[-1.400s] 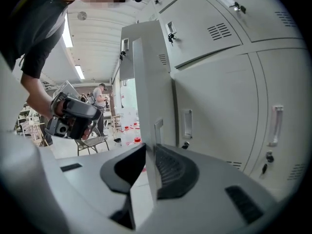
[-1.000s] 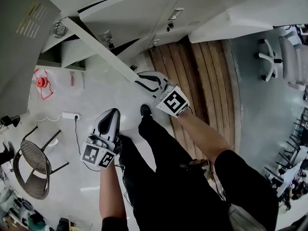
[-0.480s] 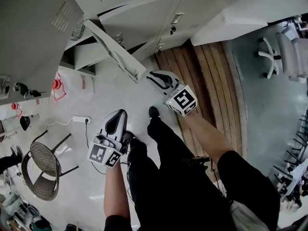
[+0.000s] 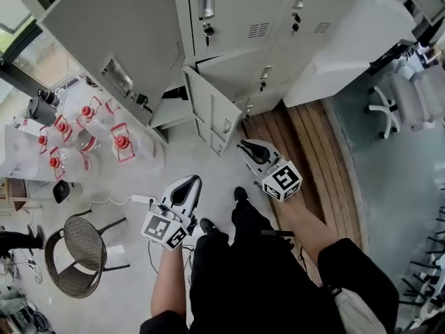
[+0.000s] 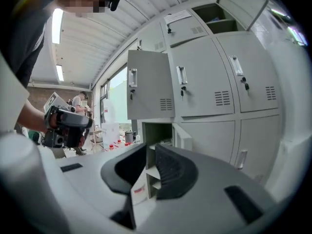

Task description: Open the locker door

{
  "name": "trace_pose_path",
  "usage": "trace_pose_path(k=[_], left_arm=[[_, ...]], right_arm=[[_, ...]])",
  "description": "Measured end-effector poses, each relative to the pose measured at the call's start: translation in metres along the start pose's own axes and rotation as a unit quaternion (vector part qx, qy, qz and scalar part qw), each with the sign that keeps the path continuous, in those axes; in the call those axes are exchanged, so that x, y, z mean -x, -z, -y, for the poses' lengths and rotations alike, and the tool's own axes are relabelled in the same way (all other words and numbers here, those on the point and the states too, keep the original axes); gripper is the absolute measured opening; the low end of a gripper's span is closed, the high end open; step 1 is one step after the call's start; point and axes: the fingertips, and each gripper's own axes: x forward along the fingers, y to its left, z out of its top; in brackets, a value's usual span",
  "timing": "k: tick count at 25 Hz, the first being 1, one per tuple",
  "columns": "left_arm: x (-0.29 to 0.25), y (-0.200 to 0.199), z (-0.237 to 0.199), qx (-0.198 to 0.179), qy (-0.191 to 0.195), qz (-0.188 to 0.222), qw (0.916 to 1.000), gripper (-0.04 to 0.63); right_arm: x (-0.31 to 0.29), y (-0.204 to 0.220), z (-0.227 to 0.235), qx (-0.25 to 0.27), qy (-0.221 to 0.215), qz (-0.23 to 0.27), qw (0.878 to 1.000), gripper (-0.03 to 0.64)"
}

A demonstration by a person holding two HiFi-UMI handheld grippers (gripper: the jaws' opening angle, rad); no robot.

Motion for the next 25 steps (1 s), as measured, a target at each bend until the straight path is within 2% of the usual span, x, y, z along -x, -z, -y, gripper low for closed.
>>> trace_pose_path(k=[7, 12, 18, 22, 25], left_arm=[[0.069, -0.043, 0.035, -0.024, 0.017, 0.021, 0.9994, 0.017], [0.111, -0.06, 0.06, -0.047, 0.021, 0.032, 0.9982, 0.017], [0.14, -0.079, 0.086, -0.069, 0.019, 0.033, 0.9969, 0.018], [0.149, -0.095, 0.108, -0.088, 0.009, 0.042, 0.9951, 0.018], [0.156, -0.096, 0.129, -0.089, -0.005, 0.047, 0.9949, 0.017]], right_arm=[[0.027, -0.089, -0.087, 0.004, -0.016, 0.052, 0.999, 0.057], [0.052, -0.138, -0.131, 0.024, -0.032, 0.077, 0.996, 0.048], [0.084, -0.167, -0.163, 0.019, -0.048, 0.091, 0.994, 0.035], [0.103, -0.172, -0.18, 0.023, -0.074, 0.093, 0.993, 0.028], [0.124, -0.17, -0.188, 0.021, -0.089, 0.093, 0.991, 0.023]])
